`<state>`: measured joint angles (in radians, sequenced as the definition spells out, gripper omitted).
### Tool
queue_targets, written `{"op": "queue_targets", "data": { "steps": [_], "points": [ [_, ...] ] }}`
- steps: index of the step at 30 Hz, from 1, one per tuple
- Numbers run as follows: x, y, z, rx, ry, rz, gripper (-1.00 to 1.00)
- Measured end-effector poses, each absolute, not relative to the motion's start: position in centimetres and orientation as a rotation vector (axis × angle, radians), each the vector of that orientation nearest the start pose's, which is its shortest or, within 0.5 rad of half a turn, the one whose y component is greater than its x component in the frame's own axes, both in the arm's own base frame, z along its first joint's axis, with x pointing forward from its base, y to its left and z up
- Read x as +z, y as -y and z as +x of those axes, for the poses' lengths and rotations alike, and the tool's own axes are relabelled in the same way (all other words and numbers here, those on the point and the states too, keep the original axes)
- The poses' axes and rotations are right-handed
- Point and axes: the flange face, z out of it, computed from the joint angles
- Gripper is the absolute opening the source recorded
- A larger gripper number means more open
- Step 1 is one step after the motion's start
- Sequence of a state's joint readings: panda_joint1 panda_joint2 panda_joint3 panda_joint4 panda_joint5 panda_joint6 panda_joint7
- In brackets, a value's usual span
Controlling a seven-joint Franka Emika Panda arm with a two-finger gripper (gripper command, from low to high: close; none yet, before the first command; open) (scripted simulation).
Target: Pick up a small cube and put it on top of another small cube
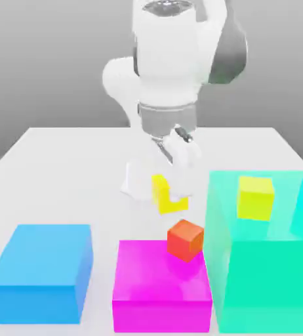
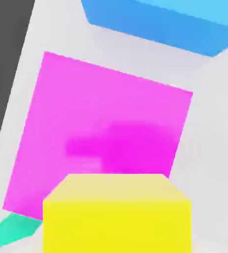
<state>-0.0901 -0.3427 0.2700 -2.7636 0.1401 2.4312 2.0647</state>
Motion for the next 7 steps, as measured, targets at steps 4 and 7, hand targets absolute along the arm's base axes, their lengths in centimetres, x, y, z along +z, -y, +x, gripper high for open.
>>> {"op": "queue_targets", "data": {
  "steps": [4, 7],
  "points": [
    [27.2, -6.5, 36.8, -0.003, -2.638, -1.704, 1.0],
    [27.2, -6.5, 36.8, -0.003, -2.638, -1.704, 1.0]
  ]
}}
